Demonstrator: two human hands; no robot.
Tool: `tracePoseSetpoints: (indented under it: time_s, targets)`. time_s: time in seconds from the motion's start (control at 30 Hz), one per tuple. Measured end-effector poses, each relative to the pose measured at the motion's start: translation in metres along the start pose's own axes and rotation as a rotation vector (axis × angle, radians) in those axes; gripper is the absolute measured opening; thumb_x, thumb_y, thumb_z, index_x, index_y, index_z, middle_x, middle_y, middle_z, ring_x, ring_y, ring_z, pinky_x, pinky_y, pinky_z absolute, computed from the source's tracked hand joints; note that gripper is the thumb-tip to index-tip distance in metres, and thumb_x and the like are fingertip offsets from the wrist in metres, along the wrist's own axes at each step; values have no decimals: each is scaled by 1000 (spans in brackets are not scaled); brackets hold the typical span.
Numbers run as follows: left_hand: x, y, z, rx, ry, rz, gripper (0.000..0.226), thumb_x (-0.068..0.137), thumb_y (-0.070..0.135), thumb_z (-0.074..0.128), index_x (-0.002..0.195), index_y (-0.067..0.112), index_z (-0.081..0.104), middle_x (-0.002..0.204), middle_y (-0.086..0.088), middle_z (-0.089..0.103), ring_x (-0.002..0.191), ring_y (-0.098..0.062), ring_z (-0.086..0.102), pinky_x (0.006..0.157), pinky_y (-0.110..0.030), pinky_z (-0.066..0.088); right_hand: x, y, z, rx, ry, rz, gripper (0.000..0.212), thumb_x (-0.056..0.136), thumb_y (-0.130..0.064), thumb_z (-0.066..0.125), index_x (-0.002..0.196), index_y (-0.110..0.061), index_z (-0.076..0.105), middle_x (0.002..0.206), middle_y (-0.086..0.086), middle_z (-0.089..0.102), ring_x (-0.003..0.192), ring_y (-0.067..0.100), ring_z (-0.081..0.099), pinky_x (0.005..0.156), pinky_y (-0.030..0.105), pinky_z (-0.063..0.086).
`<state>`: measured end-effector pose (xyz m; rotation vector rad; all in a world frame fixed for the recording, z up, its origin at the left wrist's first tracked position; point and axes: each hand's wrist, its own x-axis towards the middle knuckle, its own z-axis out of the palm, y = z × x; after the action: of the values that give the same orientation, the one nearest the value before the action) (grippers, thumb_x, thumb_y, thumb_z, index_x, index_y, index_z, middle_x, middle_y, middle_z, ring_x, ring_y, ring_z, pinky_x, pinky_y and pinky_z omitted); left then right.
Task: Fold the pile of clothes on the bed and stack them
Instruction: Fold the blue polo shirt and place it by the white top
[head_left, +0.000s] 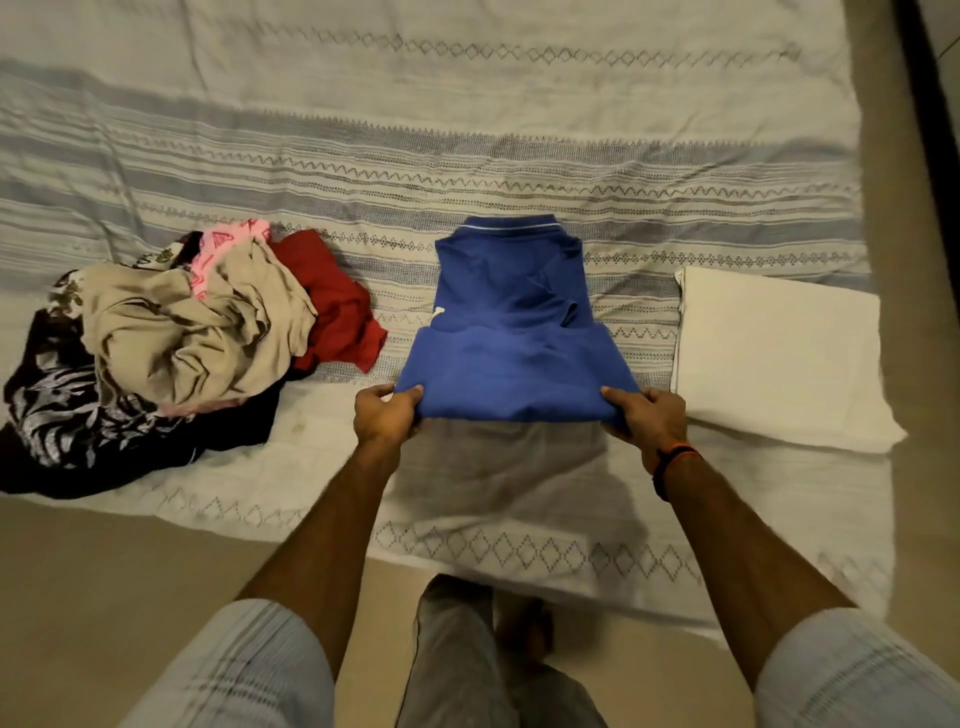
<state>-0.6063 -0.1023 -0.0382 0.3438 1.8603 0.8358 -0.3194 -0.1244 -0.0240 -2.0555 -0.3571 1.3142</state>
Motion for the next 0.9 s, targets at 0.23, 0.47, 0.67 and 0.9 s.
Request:
tracePoseSetpoints:
  time_s: [0.23,0.47,0.67,0.9]
  targets:
    - [-34,13,-8,-143,-15,51,25,86,1,67,105,11,54,101,-17,63,67,-22,63,52,-28,56,-26,-3,-17,101,15,2,20,78,-11,79,74,-3,61,104,23,67,96,38,66,69,42,59]
    - [-15,58,13,-255,-71,21,9,90,0,63,83,6,65,87,-11,65,69,-16,62,50,-20,57,-5,-55,-1,209,67,-2,14,75,-9,80,74,-8,66,96,22,70,86,34,69,75,45,61]
    - [26,105,40,-370,-53,-79,8,89,-2,64,82,-2,62,86,-13,66,73,-20,64,54,-23,59,29,-107,34,343,59,9,14,81,-2,74,77,-5,61,81,13,66,74,24,66,66,33,60]
    - [84,142,78,-282,-231,4,25,97,11,60,121,6,56,102,-10,65,86,-19,65,76,-28,58,98,-138,75,379,94,-14,11,86,-13,74,84,-5,67,90,10,70,76,18,69,65,26,58]
